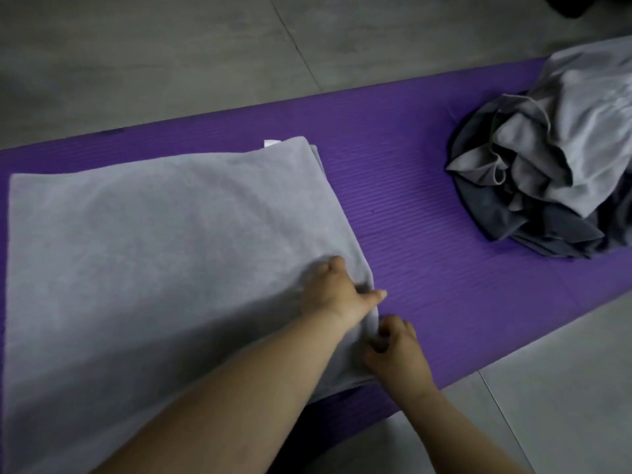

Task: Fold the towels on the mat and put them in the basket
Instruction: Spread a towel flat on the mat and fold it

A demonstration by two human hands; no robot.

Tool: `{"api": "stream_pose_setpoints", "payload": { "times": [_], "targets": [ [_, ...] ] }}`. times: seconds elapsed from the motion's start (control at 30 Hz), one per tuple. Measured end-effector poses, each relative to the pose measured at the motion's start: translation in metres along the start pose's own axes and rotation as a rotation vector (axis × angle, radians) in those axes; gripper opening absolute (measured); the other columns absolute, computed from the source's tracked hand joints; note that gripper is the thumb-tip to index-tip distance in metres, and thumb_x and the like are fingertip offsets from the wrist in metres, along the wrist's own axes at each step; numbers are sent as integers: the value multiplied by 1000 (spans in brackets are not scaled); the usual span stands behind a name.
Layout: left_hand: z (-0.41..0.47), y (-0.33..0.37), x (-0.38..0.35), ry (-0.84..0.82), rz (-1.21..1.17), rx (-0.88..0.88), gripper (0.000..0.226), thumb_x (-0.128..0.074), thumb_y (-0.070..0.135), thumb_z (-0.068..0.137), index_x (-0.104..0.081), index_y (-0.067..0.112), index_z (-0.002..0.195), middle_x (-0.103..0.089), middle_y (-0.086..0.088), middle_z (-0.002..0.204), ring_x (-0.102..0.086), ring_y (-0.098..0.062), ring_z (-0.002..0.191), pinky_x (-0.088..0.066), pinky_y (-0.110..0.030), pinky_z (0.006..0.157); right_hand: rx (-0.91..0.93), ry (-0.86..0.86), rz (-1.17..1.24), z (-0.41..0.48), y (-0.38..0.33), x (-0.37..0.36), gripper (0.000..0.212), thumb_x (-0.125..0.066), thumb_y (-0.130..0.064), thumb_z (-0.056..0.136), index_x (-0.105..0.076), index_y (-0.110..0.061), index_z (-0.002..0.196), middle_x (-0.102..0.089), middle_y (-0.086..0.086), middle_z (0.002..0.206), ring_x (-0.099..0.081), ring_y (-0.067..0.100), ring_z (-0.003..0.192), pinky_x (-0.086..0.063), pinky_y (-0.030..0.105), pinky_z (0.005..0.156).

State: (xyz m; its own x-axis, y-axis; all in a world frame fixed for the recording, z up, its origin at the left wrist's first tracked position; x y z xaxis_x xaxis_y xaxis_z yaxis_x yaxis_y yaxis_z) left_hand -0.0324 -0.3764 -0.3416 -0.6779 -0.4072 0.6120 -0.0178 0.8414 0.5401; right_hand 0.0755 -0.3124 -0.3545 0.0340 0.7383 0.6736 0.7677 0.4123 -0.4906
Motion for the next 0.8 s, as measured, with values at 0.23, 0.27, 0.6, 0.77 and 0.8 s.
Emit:
{"api": "stream_pose_setpoints", "payload": {
  "times": [0.23,0.27,0.6,0.77,0.8],
  "targets": [
    [5,6,-14,47,277,43,81,-58,59,75,-30,13,136,-32,-9,139,-31,-28,129,-28,-38,104,-70,-23,77,-4,2,4,13,-55,-11,82,-42,-15,80,-47,-6,65,-48,16,66,-38,26,60],
    [5,5,-12,56,208,59,80,-56,62,75,-35,13,134,-35,-9,138,-34,-28,128,-29,-38,105,-28,-13,118,-7,-1,5,18,-56,-12,82,-41,-18,72,-46,-6,62,-46,12,60,-36,25,55],
    [-10,-55,71,106,-197,-4,27,-58,8,81,-58,2,108,-64,-15,111,-60,-29,104,-44,-28,82,592,17,124,-52,-79,-46,29,-34,-31,63,-54,-22,82,-49,-12,70,-42,3,72,-34,3,61],
    [-43,-148,152,133,-85,55,35,-60,9,84,-56,1,117,-59,-15,121,-56,-26,110,-40,-21,80,907,-201,-131,-81,-132,-103,49,-41,-25,69,-54,-19,115,-64,9,104,-57,16,96,-39,18,77],
    [-52,-170,165,127,-79,94,35,-61,9,84,-56,1,117,-59,-14,122,-56,-26,109,-37,-18,74,966,-280,-181,-88,-143,-114,52,-44,-23,73,-52,-14,124,-61,11,113,-57,23,103,-40,21,82]
  ]
}}
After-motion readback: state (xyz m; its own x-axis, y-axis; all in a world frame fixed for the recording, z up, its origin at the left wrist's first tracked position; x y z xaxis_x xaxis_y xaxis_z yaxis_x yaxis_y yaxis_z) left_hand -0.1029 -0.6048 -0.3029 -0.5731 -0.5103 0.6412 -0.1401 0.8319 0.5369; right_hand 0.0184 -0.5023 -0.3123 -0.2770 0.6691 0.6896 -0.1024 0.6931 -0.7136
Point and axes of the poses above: each hand's wrist, its own z-axis towards the middle knuckle, its own x-axis out of the back of the hand, y = z × x, the point moved 1 cm from there along z, towards the middle knuckle
